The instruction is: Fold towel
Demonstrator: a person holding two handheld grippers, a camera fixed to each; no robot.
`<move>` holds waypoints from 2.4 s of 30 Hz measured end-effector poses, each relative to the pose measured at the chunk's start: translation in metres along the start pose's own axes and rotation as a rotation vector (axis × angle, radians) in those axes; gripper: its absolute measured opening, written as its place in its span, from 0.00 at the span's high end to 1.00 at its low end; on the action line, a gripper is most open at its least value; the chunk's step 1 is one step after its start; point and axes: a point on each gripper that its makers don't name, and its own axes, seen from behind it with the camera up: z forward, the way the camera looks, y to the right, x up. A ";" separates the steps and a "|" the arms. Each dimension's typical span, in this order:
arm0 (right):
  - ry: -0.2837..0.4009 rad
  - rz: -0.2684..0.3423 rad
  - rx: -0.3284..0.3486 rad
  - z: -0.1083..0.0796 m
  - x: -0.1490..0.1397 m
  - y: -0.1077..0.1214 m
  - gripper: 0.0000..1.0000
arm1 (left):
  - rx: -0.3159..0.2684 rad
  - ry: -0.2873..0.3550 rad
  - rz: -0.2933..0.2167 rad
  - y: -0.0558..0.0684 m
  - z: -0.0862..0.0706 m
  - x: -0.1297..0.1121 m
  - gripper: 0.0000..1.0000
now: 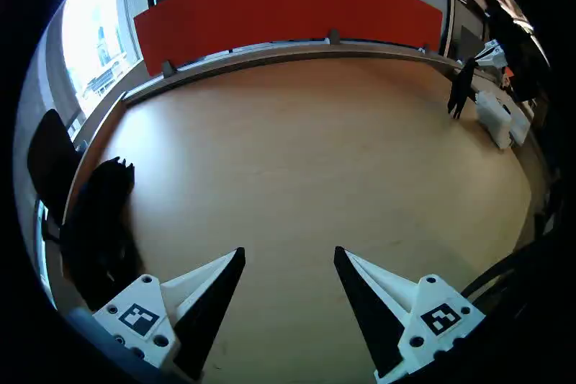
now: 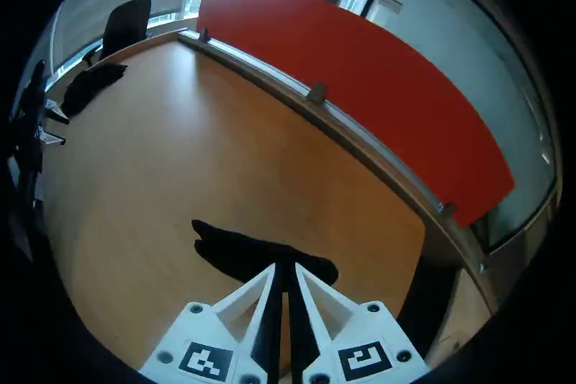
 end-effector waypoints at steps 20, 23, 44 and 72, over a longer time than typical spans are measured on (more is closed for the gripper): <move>-0.037 0.008 0.012 -0.008 -0.038 -0.001 0.96 | -0.004 0.000 0.018 0.008 0.003 0.006 0.08; -0.051 0.021 0.013 -0.011 -0.053 -0.003 0.96 | -0.005 -0.001 0.022 0.010 0.003 0.007 0.08; -0.206 0.125 -0.002 -0.020 -0.174 -0.028 0.96 | -0.014 -0.001 0.049 0.018 0.002 0.008 0.08; -0.388 0.284 -0.104 -0.001 -0.274 -0.035 0.96 | -0.003 -0.009 0.059 0.019 -0.002 0.003 0.08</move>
